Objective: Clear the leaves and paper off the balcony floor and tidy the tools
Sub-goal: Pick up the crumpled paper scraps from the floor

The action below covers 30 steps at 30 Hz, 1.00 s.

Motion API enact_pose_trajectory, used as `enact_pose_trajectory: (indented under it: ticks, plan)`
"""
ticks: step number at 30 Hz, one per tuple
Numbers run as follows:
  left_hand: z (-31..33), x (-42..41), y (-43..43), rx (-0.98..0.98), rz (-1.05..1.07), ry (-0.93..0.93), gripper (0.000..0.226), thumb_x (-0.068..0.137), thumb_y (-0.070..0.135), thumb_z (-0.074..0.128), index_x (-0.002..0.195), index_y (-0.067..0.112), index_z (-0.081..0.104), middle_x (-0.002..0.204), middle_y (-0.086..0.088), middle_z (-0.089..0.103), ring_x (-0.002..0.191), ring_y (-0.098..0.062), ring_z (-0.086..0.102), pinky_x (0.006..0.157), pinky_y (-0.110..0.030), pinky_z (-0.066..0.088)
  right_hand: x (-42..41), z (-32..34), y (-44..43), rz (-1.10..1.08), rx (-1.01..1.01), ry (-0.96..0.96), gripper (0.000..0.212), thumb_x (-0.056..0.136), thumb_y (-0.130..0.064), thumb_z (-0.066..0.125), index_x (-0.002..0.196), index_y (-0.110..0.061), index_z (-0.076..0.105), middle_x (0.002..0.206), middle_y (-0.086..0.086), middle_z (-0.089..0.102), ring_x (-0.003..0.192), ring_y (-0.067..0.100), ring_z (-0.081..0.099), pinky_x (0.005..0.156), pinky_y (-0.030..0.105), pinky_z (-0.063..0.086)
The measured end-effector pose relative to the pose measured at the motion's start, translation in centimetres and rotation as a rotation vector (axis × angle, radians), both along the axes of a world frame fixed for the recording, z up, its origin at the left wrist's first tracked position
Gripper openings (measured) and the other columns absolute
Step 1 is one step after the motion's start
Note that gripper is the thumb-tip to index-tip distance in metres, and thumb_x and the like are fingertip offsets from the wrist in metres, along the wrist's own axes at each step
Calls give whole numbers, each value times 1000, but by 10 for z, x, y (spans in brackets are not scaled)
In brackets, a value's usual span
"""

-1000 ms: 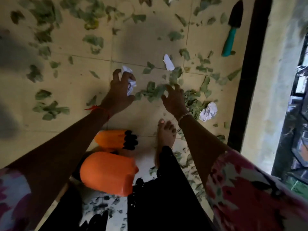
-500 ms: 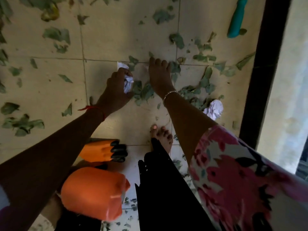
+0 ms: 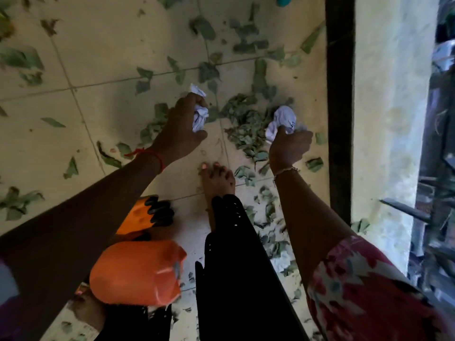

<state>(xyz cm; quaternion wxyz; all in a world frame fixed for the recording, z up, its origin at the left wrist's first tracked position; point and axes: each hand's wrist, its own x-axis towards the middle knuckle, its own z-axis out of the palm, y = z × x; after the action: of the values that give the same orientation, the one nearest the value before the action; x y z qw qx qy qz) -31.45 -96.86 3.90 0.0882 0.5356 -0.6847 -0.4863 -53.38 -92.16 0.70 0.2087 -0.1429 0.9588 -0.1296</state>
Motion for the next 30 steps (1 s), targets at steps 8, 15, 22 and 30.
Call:
enact_pose_trajectory:
  ticks: [8,15,22,30]
  plan:
    - [-9,-15,7,-24,-77,34,43,75,-9,67,111,-14,44,110,-29,48,99,-36,52,76,-26,31,-24,-30,1,-70,-26,-138,47,81,-7,65,122,4,46,125,21,54,120,32,49,94,45,44]
    - [22,-7,-4,18,-21,69,43,76,-8,65,113,-11,44,113,-26,51,103,-34,53,76,-25,33,92,-45,91,445,-33,-592,39,85,-21,35,118,-13,54,103,20,68,84,39,66,69,46,54]
    - [89,-7,-53,330,416,258,53,82,-16,52,124,10,35,123,-7,43,110,-14,43,73,-15,39,69,-2,16,12,-395,-1005,25,83,-9,51,107,-17,51,88,15,71,73,35,68,67,42,56]
    - [195,9,-126,603,998,507,25,100,8,38,122,15,48,110,-1,50,100,-19,53,88,-35,45,117,176,-130,219,-540,-968,26,67,-12,57,93,-11,63,73,-1,59,58,12,53,55,25,42]
